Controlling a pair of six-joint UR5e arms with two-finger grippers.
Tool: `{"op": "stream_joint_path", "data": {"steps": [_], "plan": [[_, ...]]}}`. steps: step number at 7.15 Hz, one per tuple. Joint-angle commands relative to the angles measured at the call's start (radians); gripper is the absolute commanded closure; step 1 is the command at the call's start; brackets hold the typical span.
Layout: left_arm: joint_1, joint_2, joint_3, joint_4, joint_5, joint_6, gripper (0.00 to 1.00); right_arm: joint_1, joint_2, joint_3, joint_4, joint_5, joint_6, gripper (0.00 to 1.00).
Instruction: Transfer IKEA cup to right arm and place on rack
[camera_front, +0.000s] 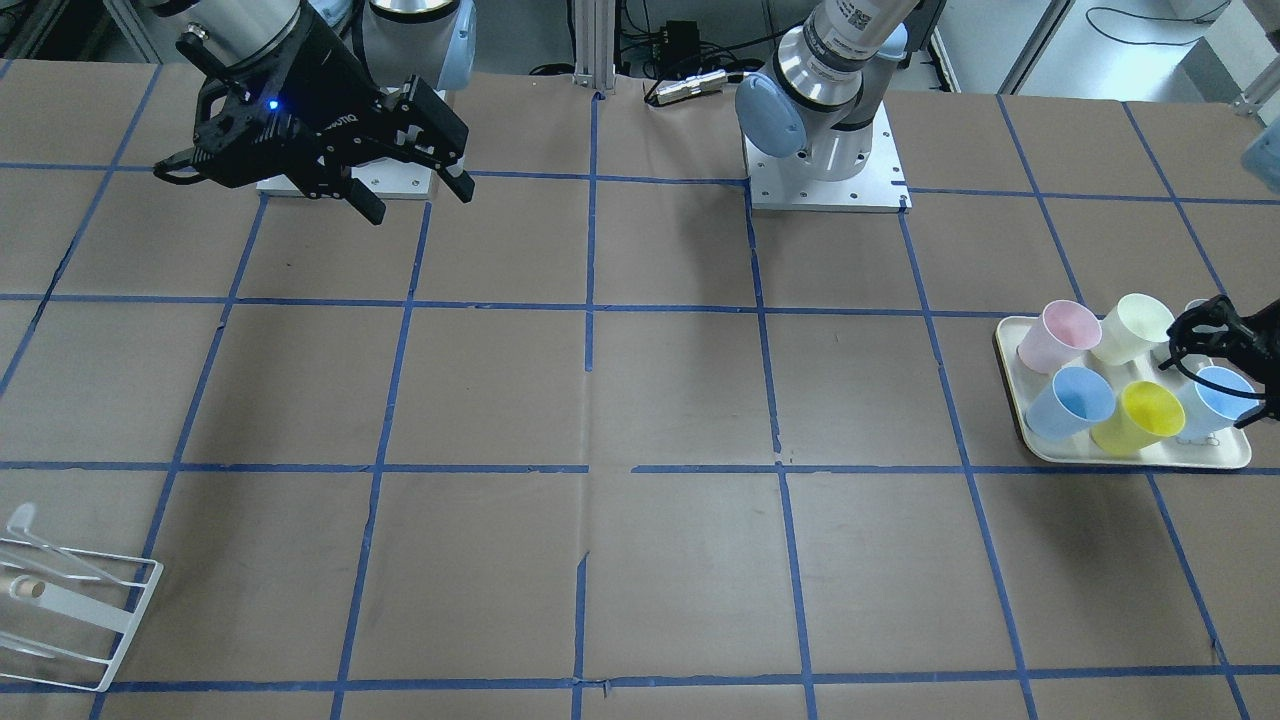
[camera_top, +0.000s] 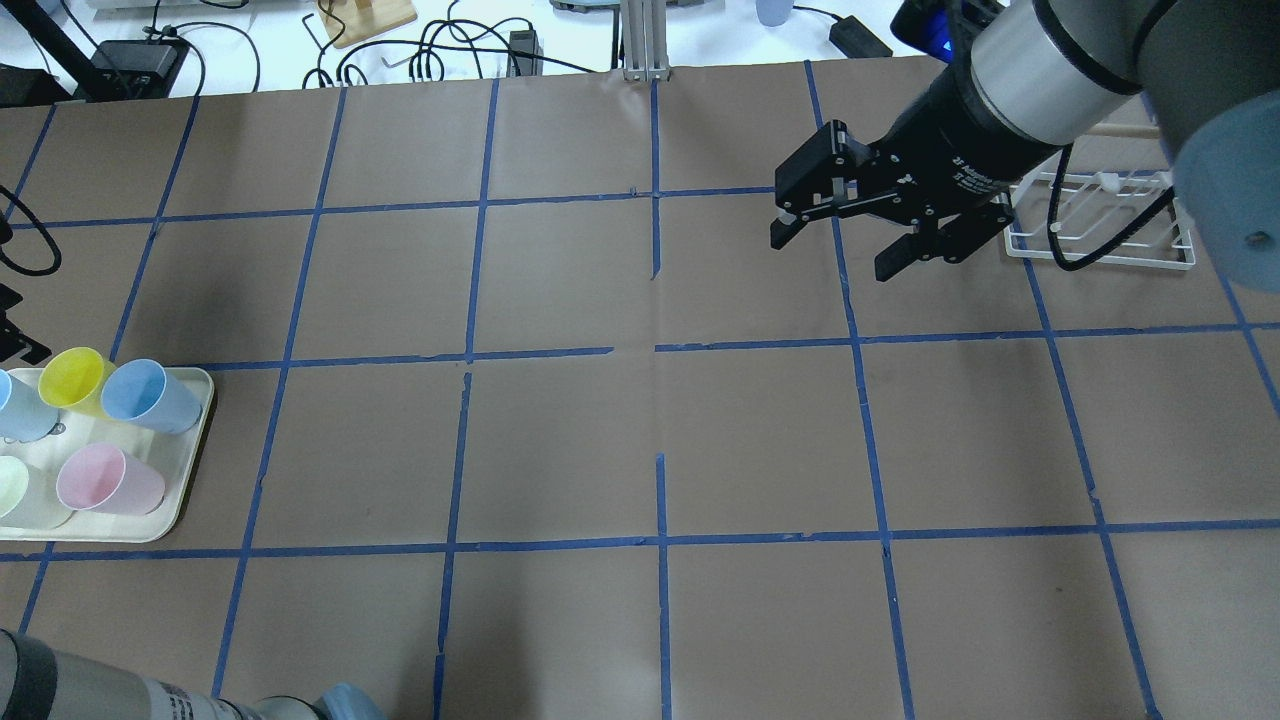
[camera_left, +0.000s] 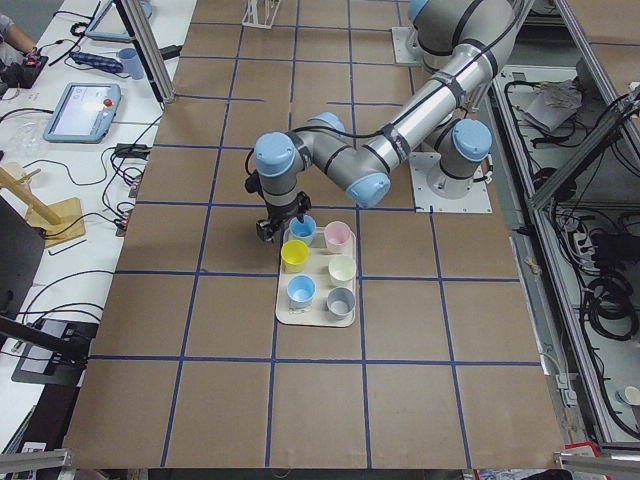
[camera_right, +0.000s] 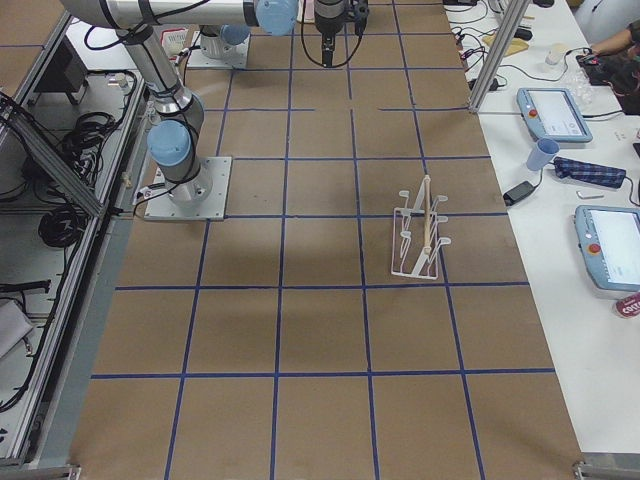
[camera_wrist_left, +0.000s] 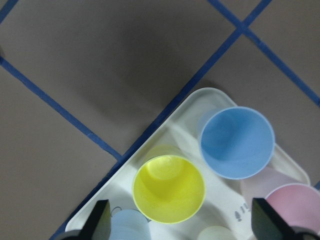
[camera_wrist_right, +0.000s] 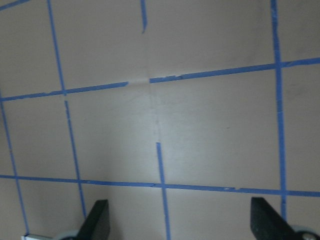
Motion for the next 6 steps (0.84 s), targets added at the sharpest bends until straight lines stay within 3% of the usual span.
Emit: {"op": "stream_joint_path", "data": {"steps": [1,3,4,5,6], "plan": [[0.018,-0.064,-0.009,0.034,0.001,0.031,0.00,-0.018,0.003,0.001,-0.003,0.149,0.004,0.00],[0.043,-0.114,-0.017,0.115,0.000,0.030,0.00,-0.037,0.006,0.006,0.001,0.233,0.061,0.00],[0.045,-0.131,-0.019,0.120,0.000,0.022,0.00,-0.047,0.008,0.028,-0.003,0.323,0.059,0.00],[0.045,-0.137,-0.019,0.121,0.000,0.018,0.05,-0.070,0.008,0.053,-0.006,0.393,0.058,0.00],[0.044,-0.138,-0.019,0.120,-0.002,0.011,0.21,-0.087,0.006,0.073,-0.003,0.411,0.053,0.00]]}}
